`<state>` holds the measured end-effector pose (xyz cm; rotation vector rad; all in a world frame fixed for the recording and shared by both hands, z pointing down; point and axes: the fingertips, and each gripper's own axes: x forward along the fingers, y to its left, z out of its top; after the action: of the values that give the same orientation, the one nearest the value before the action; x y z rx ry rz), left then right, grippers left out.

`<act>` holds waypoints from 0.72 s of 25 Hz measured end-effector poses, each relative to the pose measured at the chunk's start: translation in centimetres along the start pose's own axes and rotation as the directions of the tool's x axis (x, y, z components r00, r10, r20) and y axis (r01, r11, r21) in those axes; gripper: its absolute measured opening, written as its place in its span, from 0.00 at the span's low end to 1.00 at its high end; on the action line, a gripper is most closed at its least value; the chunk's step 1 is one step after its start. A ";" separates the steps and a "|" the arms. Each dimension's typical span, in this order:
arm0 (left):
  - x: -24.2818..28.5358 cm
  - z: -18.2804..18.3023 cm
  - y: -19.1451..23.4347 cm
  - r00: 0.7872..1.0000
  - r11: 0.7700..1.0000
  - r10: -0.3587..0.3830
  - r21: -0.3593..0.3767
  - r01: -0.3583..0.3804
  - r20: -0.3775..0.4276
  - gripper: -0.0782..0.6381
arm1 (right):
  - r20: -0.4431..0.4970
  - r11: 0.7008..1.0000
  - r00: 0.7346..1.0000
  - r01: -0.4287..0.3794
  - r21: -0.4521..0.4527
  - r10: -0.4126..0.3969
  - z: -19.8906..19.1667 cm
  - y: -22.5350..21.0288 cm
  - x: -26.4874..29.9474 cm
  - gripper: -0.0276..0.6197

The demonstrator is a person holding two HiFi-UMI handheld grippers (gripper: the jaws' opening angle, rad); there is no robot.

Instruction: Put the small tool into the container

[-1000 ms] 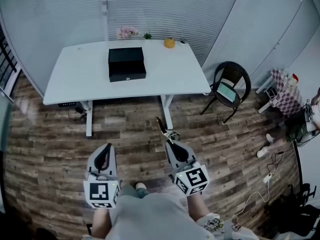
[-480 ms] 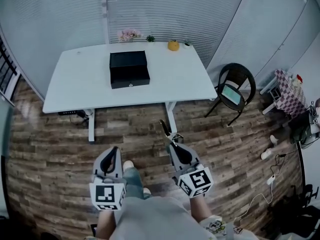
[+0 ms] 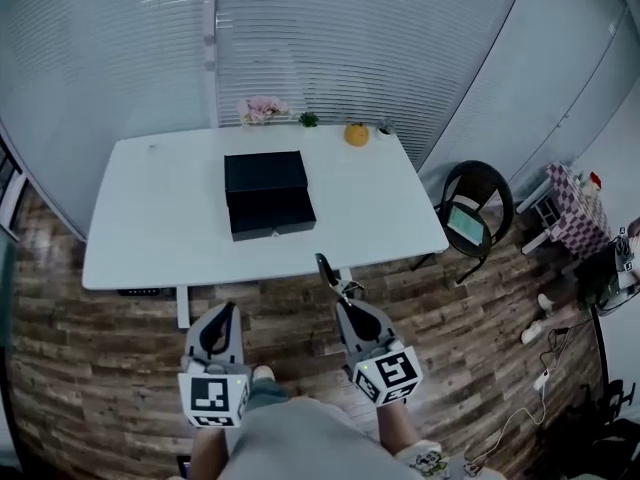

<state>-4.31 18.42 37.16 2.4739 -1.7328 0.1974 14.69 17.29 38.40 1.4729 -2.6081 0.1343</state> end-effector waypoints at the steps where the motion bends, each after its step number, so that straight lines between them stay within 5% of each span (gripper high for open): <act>1: 0.9 0.4 1.0 1.000 1.000 -0.003 -0.003 0.003 0.005 0.12 | 0.001 1.000 1.000 0.002 -0.002 -0.002 0.3 0.0 1.2 0.04; 18: 6.0 -1.3 8.2 0.998 0.996 -0.045 -0.073 0.042 -0.042 0.12 | -0.086 1.000 0.996 0.019 -0.016 -0.020 0.0 1.3 9.8 0.04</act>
<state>-10.01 10.33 39.61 2.4350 -1.6374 0.1807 8.57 9.64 40.06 1.4539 -2.5208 0.1717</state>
